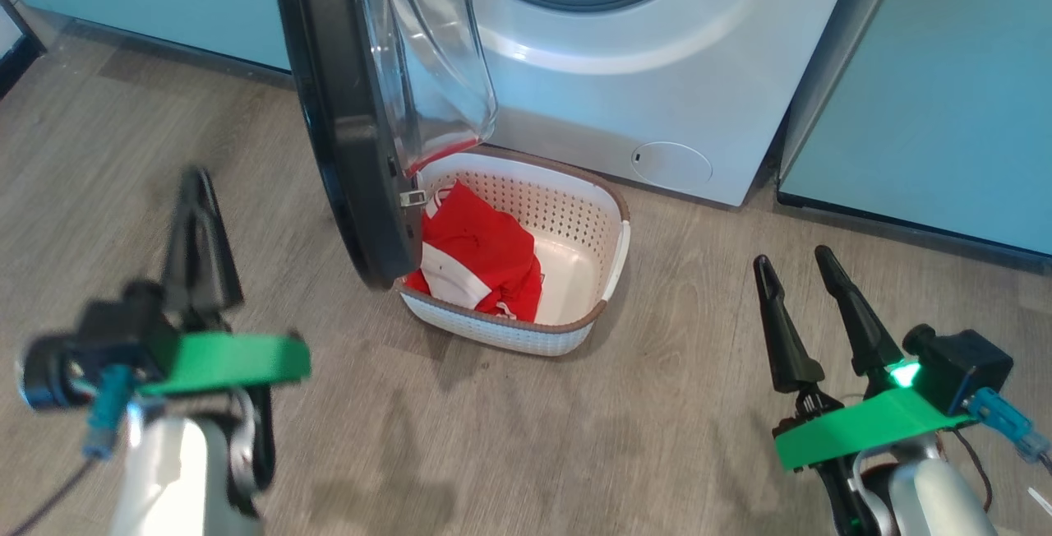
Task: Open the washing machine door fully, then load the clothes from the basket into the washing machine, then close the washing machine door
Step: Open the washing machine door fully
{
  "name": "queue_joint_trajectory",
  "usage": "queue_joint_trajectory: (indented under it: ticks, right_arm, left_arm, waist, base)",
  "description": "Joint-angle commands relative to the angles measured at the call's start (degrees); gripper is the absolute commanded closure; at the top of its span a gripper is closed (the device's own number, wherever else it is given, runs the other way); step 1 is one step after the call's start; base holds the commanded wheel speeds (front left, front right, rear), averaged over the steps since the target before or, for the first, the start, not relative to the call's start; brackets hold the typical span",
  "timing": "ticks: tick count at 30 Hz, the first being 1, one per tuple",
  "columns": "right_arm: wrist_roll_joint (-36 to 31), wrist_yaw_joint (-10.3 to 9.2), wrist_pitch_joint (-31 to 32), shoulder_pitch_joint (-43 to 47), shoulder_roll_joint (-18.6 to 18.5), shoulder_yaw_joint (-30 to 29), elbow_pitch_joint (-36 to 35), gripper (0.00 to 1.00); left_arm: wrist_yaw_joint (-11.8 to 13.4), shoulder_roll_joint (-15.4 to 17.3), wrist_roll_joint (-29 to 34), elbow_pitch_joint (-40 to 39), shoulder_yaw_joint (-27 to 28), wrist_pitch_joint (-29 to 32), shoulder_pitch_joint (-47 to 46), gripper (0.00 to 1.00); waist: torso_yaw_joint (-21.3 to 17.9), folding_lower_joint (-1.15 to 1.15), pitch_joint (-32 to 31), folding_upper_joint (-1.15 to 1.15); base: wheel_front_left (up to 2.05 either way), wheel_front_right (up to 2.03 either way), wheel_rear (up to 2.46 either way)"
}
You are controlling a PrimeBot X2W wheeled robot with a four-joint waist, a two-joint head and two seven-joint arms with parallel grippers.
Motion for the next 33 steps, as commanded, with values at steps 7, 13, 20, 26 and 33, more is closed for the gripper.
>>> queue_joint_trajectory:
  ticks: [7,13,20,26,33]
  right_arm:
    - [-0.01,0.0,0.9,-1.92,0.14,2.44,-2.9,0.0]
    - [-0.57,0.0,1.3,-2.24,0.14,3.18,-3.58,0.0]
    - [-1.82,0.0,1.65,-2.54,0.14,3.36,-4.26,0.0]
    - [-2.0,0.0,1.55,-3.25,0.14,3.35,-4.54,0.0]
    - [-2.05,0.0,1.3,-3.66,0.14,2.94,-4.53,0.0]
  left_arm:
    - [-0.14,0.52,0.32,-7.66,2.75,-0.55,-11.89,1.0]
    - [-0.93,0.52,-0.26,-6.31,-0.59,-0.55,-15.55,1.0]
    - [-3.5,0.52,-2.18,0.42,-7.95,-0.55,-16.25,1.0]
    - [-3.88,0.52,-3.2,7.24,-11.81,-0.55,-15.67,1.0]
    - [-3.4,0.52,-5.01,14.34,-11.59,-0.55,-15.84,1.0]
  waist:
    - [-1.07,0.0,0.65,0.0]
    - [-2.17,0.0,1.54,0.0]
    - [-3.35,0.0,3.46,0.0]
    - [-4.36,0.0,5.07,0.0]
    - [-4.92,0.0,6.45,0.0]
  base:
    - [0.0,0.0,0.0]
    - [0.0,0.0,0.0]
    - [0.0,0.0,0.0]
    - [0.0,0.0,0.0]
    - [0.0,0.0,0.0]
